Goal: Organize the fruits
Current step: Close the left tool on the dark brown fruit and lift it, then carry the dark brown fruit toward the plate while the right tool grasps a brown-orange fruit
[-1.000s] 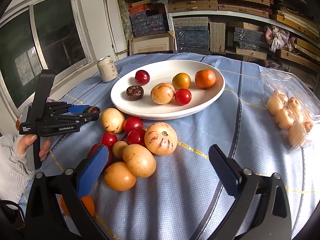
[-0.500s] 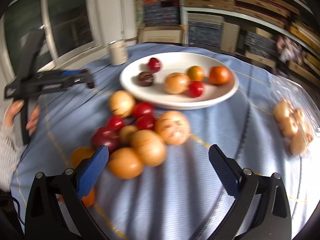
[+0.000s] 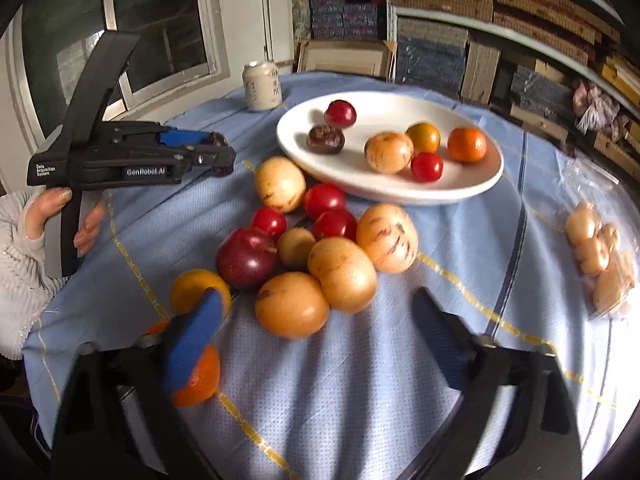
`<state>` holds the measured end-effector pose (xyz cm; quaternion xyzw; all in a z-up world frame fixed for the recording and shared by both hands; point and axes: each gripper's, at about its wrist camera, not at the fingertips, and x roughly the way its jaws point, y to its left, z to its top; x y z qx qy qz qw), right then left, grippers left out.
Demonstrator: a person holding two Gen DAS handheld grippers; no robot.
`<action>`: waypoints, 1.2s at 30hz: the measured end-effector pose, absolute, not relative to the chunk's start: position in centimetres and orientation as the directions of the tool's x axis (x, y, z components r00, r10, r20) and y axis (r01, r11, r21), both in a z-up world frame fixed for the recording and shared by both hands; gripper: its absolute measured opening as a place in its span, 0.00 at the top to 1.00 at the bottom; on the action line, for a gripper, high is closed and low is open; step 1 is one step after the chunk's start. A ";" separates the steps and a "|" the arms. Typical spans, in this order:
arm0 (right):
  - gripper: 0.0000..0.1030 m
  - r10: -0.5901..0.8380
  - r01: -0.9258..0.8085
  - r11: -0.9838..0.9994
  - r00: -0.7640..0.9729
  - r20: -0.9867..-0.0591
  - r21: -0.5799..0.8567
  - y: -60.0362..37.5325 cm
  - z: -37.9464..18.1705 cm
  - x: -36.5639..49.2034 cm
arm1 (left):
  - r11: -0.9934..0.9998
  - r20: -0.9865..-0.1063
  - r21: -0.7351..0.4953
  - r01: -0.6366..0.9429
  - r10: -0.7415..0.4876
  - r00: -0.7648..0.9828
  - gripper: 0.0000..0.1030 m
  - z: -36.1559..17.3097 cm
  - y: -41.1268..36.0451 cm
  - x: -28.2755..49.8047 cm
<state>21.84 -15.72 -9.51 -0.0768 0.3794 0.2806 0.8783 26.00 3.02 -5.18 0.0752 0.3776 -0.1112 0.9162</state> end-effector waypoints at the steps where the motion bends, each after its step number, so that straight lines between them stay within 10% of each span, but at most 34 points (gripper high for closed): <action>1: 0.39 0.434 -0.548 0.832 0.546 -0.717 0.087 -15.7 -9.8 22.0 | 0.964 -0.710 0.054 0.260 -0.146 0.689 0.57 -5.2 3.0 26.0; 27: 0.46 0.612 -0.518 0.768 0.419 -0.671 0.377 -16.3 -10.6 23.3 | 0.962 -0.713 0.064 0.264 -0.141 0.687 0.57 -5.3 2.8 25.9; 36: 0.61 0.552 -0.577 0.780 0.451 -0.701 0.243 -14.0 -10.1 22.1 | 0.962 -0.719 0.065 0.267 -0.140 0.681 0.57 -5.5 2.6 26.0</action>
